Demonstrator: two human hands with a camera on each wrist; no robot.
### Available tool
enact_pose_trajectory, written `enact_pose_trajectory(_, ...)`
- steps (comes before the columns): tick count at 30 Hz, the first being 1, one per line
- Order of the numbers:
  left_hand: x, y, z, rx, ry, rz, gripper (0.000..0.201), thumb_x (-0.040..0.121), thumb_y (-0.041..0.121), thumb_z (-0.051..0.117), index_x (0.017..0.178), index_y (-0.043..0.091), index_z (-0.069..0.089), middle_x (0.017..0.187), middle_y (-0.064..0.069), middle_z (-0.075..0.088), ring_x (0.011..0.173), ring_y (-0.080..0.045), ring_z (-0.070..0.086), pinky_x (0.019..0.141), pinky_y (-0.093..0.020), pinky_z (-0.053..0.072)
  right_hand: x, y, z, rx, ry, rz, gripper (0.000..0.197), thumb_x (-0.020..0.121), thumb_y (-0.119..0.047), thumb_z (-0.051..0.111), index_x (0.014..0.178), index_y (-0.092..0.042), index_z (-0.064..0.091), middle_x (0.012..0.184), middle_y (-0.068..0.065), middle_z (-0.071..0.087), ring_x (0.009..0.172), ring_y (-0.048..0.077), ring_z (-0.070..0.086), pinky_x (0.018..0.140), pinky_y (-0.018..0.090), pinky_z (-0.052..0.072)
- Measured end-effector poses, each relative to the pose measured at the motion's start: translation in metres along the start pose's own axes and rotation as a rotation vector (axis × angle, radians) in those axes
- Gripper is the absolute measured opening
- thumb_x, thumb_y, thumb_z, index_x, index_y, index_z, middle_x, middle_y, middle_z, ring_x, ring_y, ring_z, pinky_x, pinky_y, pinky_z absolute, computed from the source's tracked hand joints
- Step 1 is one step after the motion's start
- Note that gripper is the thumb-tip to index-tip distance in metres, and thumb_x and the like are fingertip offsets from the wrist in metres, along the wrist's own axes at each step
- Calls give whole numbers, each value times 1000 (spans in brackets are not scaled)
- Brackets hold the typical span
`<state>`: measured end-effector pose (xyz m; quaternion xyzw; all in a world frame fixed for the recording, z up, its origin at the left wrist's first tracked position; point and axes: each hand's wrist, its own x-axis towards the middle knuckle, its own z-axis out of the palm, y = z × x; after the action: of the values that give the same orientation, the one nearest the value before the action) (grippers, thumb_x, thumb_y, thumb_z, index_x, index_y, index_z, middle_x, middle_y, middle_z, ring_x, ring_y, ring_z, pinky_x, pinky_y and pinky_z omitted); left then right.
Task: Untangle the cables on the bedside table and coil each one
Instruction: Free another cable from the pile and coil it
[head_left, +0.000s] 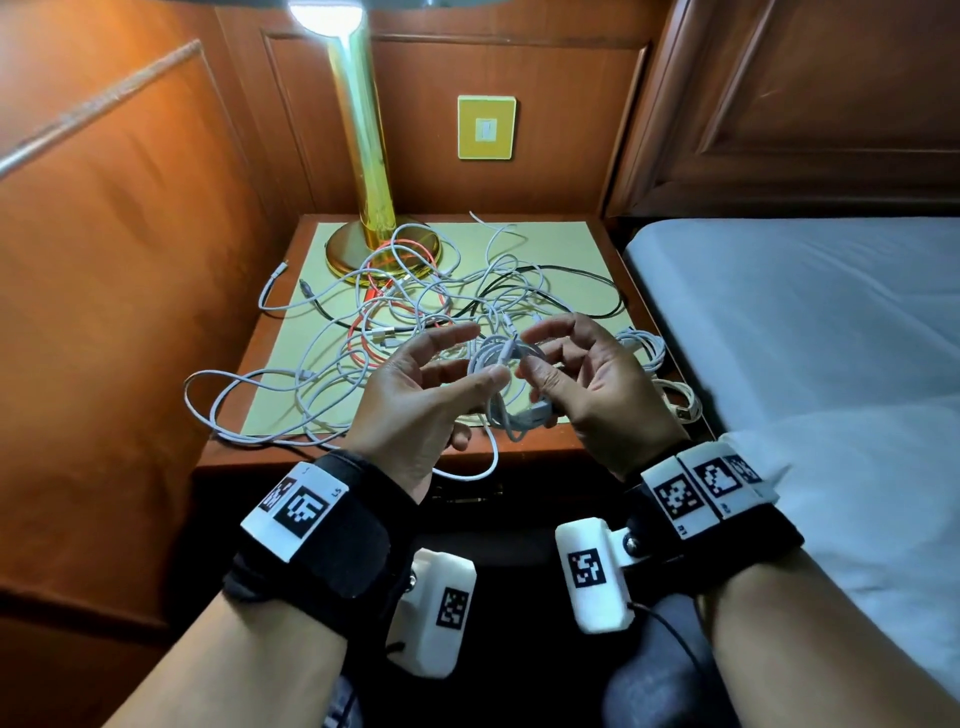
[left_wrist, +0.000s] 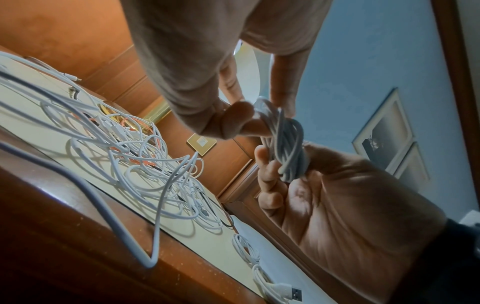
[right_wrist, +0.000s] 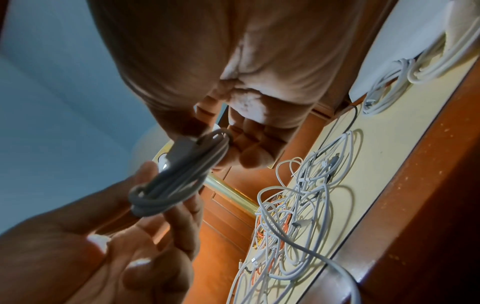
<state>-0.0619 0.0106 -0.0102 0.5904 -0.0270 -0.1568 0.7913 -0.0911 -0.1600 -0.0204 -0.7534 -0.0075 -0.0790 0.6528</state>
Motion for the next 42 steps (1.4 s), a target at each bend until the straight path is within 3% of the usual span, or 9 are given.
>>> enact_pose_trajectory(5, 2, -3, -4, 12, 0, 14, 35, 70, 4, 84, 101, 15, 71, 78, -2, 65, 62, -17, 57, 39, -20, 34, -1, 3, 4, -101, -16, -52, 20, 93, -32, 68, 112, -29, 63, 88, 2, 60, 70, 7, 61, 60, 25, 49)
enact_pose_trajectory(10, 3, -6, -4, 54, 9, 60, 30, 62, 15, 81, 89, 20, 69, 93, -10, 66, 67, -22, 58, 41, -21, 37, 0, 3, 9, -152, 18, -55, 21, 83, -46, 68, 102, -38, 66, 95, -3, 66, 90, 19, 66, 73, 48, 61)
enact_pose_trajectory(15, 4, -7, -6, 199, -18, 212, 31, 74, -6, 81, 92, 13, 65, 91, -8, 68, 61, -8, 60, 47, -12, 43, 0, 3, 6, -111, -21, -25, 13, 88, -28, 73, 98, -34, 68, 95, -1, 65, 85, 18, 68, 68, 39, 59)
enact_pose_trajectory(18, 3, -7, -8, 242, -31, 234, 25, 78, -2, 79, 91, 15, 67, 85, 0, 70, 60, -8, 62, 48, -18, 45, -1, 0, 5, -103, -24, -5, 12, 84, -32, 73, 94, -36, 67, 96, 1, 64, 89, 21, 68, 71, 44, 61)
enact_pose_trajectory(24, 2, -10, -3, 137, -19, 173, 13, 82, 1, 73, 88, 12, 69, 78, -3, 68, 69, -16, 64, 66, -37, 58, 0, 0, 6, -108, -5, 0, 17, 76, -39, 76, 88, -34, 65, 95, 9, 65, 93, 25, 69, 83, 56, 58)
enact_pose_trajectory(28, 2, -9, -2, 30, -36, 73, 17, 83, -7, 68, 88, 9, 68, 82, -8, 66, 70, -17, 63, 65, -32, 57, -1, -1, 7, -121, -12, 14, 24, 70, -49, 76, 87, -37, 64, 97, 8, 66, 98, 25, 68, 87, 54, 57)
enact_pose_trajectory(34, 3, -8, -2, -34, -16, 4, 22, 83, -9, 68, 99, 6, 66, 85, -6, 67, 75, -18, 64, 70, -35, 55, -1, -1, 8, -105, 37, -20, 18, 77, -31, 77, 89, -38, 65, 97, 3, 68, 97, 23, 69, 86, 55, 57)
enact_pose_trajectory(37, 2, -7, -3, -14, -7, 6, 26, 82, -8, 70, 104, 4, 66, 87, -7, 68, 76, -18, 65, 66, -34, 55, -3, 0, 10, -187, 64, -39, 17, 86, -21, 77, 93, -32, 66, 94, 2, 67, 87, 18, 69, 76, 47, 61)
enact_pose_trajectory(42, 4, -10, -6, 115, 38, 70, 36, 64, 12, 82, 97, 15, 67, 96, -9, 69, 84, -24, 65, 71, -40, 56, -6, 4, 17, -456, 175, -191, 16, 86, -22, 76, 95, -29, 66, 86, -10, 67, 73, 4, 66, 63, 14, 51)
